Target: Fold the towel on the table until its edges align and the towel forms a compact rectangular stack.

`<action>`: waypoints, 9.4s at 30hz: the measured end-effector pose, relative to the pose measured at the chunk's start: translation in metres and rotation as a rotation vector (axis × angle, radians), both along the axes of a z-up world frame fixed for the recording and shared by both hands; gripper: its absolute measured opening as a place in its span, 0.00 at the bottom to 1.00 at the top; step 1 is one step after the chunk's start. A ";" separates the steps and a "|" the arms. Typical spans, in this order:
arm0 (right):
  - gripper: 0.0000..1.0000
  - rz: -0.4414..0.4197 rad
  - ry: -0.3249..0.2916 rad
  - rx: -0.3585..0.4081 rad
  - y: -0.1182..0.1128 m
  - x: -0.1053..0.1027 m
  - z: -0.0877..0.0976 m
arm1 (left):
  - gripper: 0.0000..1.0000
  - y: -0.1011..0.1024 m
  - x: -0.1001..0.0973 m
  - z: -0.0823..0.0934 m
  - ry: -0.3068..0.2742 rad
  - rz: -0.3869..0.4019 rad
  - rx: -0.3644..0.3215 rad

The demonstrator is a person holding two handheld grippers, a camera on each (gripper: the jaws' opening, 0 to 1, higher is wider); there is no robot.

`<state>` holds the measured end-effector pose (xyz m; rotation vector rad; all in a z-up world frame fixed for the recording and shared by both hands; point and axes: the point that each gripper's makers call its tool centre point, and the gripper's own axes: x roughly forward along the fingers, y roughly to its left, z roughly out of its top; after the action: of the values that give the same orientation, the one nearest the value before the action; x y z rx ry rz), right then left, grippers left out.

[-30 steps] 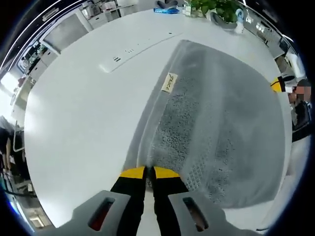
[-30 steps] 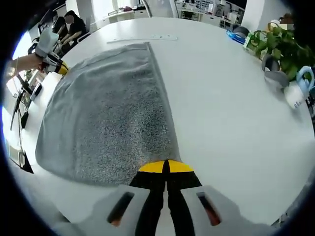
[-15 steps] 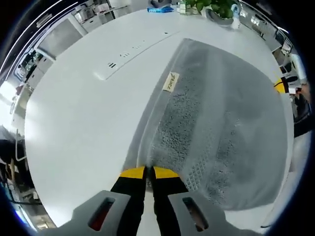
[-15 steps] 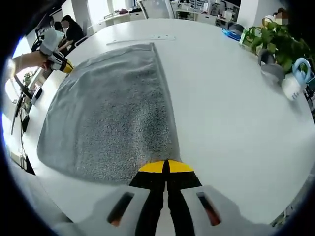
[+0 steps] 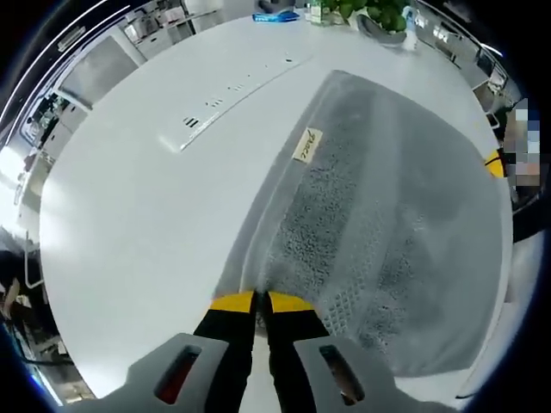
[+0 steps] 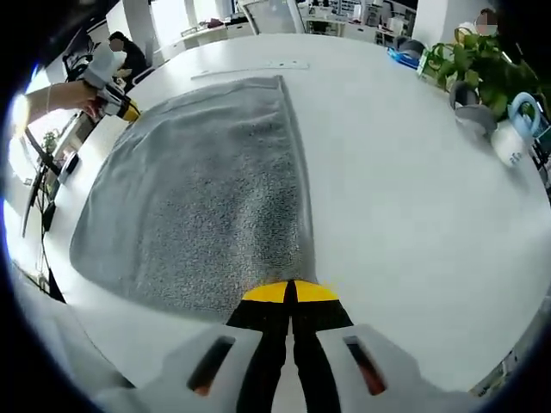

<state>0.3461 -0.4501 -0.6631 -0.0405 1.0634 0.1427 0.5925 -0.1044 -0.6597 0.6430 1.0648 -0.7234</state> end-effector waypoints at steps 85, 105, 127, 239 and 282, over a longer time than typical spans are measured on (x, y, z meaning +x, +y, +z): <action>0.14 0.460 -0.276 0.181 0.058 -0.014 0.093 | 0.34 -0.040 -0.196 0.076 -0.165 -0.027 -0.463; 0.27 0.670 -0.103 0.106 0.056 -0.039 0.044 | 0.40 -0.056 -0.307 0.020 -0.052 -0.158 -0.371; 0.23 0.787 -0.019 -0.031 0.028 -0.037 0.005 | 0.29 -0.038 -0.297 0.003 -0.084 -0.182 -0.255; 0.00 0.569 -0.395 -0.102 0.024 0.066 0.177 | 0.03 -0.013 -0.181 0.188 -0.456 0.008 -0.305; 0.00 0.452 -0.331 -0.099 0.024 0.184 0.115 | 0.03 -0.008 -0.064 0.124 -0.377 0.178 -0.315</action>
<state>0.5296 -0.4265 -0.5485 -0.3823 0.7162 0.4751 0.5281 -0.1128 -0.5354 0.3862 0.6333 -0.5703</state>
